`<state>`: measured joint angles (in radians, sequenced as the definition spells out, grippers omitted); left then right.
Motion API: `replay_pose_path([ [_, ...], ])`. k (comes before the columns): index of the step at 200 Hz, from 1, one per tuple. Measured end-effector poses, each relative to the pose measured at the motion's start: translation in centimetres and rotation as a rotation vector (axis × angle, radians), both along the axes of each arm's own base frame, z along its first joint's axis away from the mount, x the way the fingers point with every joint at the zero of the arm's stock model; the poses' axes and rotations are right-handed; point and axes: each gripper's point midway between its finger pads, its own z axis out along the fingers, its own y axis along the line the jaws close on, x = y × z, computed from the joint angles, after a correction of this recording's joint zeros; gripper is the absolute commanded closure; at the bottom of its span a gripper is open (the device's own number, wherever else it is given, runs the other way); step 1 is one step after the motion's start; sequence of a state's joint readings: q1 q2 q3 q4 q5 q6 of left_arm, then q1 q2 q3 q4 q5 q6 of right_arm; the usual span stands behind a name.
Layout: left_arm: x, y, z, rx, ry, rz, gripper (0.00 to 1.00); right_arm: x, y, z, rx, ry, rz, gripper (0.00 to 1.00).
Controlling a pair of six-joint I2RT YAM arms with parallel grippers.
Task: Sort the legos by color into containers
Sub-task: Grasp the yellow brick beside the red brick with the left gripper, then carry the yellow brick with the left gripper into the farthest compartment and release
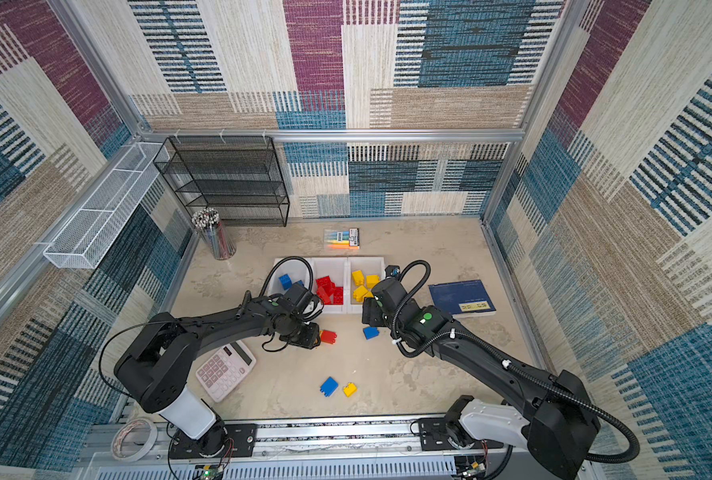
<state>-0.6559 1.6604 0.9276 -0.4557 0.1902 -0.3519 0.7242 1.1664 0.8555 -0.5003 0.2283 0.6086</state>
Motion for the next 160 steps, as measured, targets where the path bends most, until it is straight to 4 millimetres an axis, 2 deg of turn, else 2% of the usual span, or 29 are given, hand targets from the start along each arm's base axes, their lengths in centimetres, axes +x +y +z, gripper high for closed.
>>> replay_pose_path([
  [40, 0.0, 0.0, 0.8, -0.010, -0.016, -0.004, 0.70, -0.1, -0.5, 0.1, -0.001, -0.004, -0.013, 0.18],
  [69, 0.4, -1.1, 3.8, -0.051, -0.072, -0.029, 0.70, -0.2, -1.2, 0.5, -0.005, -0.014, -0.032, 0.17],
  [95, 2.7, -3.5, 7.6, -0.119, -0.143, -0.045, 0.70, -0.2, -2.2, 1.4, 0.001, -0.038, -0.059, 0.17],
  [119, 5.6, -7.1, 10.2, -0.182, -0.193, -0.085, 0.70, -0.2, -3.0, 2.4, 0.014, -0.060, -0.081, 0.17],
  [139, 8.1, -10.3, 11.6, -0.222, -0.220, -0.128, 0.69, -0.6, -3.9, 2.9, 0.012, -0.069, -0.095, 0.17],
  [160, 10.6, -12.9, 11.4, -0.232, -0.221, -0.159, 0.69, -1.1, -4.6, 3.7, 0.015, -0.086, -0.108, 0.17],
])
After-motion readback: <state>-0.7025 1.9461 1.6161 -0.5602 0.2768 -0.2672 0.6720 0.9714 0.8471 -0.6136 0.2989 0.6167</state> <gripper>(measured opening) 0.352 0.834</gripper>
